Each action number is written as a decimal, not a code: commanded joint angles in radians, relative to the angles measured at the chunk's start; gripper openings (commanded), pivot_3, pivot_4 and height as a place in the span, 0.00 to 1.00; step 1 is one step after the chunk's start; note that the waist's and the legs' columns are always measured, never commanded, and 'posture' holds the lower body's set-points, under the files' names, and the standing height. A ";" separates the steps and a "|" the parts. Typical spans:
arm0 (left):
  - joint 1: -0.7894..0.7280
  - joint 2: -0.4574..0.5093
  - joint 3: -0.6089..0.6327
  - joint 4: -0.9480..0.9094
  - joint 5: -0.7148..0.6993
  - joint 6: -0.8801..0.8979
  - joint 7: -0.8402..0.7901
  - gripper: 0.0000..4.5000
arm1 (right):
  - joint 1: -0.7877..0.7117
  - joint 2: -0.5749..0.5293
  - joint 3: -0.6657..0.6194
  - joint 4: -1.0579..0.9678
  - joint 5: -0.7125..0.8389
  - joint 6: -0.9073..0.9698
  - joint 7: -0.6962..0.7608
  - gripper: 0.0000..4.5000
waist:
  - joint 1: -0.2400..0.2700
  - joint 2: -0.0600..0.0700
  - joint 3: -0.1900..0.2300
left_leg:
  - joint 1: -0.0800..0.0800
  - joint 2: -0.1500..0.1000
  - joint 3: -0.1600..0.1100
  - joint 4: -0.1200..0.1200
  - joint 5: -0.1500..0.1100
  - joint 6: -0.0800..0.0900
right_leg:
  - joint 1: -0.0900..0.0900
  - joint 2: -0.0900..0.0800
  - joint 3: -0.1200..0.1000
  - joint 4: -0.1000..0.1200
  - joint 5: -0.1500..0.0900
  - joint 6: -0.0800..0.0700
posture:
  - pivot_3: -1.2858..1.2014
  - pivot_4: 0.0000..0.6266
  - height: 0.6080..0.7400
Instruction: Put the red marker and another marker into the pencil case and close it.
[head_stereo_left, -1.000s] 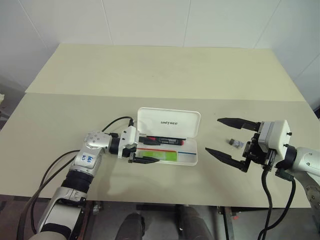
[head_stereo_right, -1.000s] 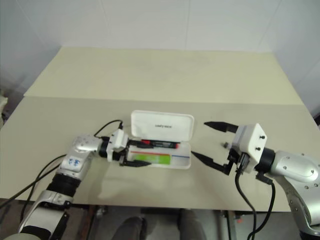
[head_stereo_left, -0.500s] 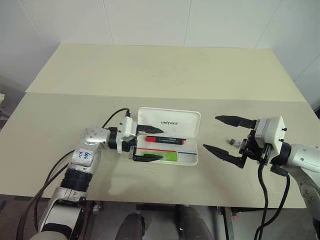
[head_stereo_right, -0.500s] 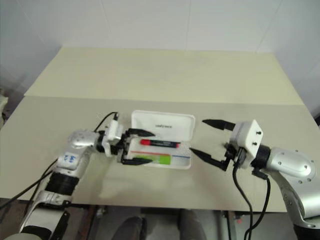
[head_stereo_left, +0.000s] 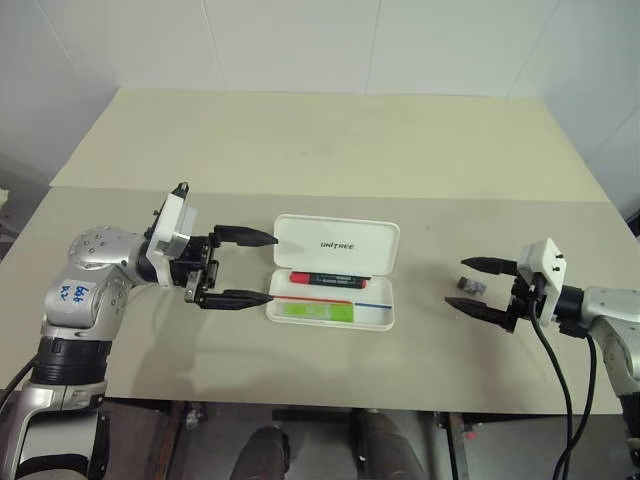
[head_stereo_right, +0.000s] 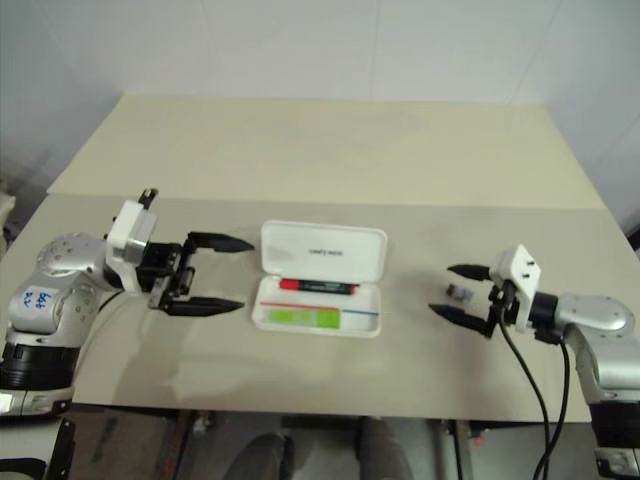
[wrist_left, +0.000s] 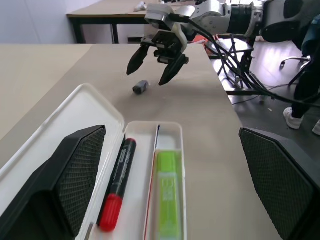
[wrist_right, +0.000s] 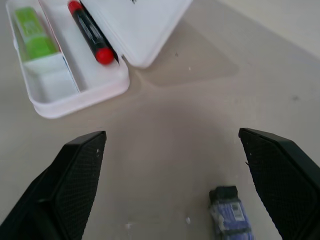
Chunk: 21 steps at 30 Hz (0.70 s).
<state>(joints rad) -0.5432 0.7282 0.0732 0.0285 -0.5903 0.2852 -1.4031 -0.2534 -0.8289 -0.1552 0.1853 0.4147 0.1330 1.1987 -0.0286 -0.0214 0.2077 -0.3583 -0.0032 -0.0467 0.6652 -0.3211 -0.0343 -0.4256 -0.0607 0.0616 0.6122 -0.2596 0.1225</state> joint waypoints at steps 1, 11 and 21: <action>-0.044 0.035 0.035 0.024 0.005 -0.030 -0.027 0.99 | -0.097 -0.009 0.028 0.151 -0.051 -0.082 0.064 1.00 | 0.000 0.000 0.000 | 0.000 0.000 0.000 0.000 0.000 0.000 | 0.000 0.000 0.000 0.000 0.000 0.000 | 0.52 0.24 1.00; -0.024 0.079 0.067 -0.057 -0.023 0.032 -0.003 0.99 | -0.291 0.019 0.083 0.576 -0.168 -0.255 0.139 1.00 | -0.002 0.000 0.000 | -0.001 0.000 0.001 -0.001 0.000 0.000 | -0.001 -0.001 0.000 -0.002 0.000 0.000 | 0.52 0.24 1.00; -0.029 0.091 0.079 -0.063 -0.021 0.036 0.011 1.00 | -0.304 0.037 0.079 0.688 -0.175 -0.318 0.183 0.47 | -0.002 0.000 0.000 | 0.000 0.000 0.001 0.000 0.000 -0.001 | -0.001 0.000 0.000 0.000 0.000 0.000 | 0.52 0.24 1.00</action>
<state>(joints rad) -0.5678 0.8022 0.1199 -0.0003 -0.5942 0.3258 -1.3938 -0.5656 -0.7954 -0.0752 0.8605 0.2442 -0.1786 1.3542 -0.0309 -0.0211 0.2079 -0.3586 -0.0029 -0.0458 0.6647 -0.3209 -0.0353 -0.4263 -0.0611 0.0618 0.6117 -0.2595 0.1227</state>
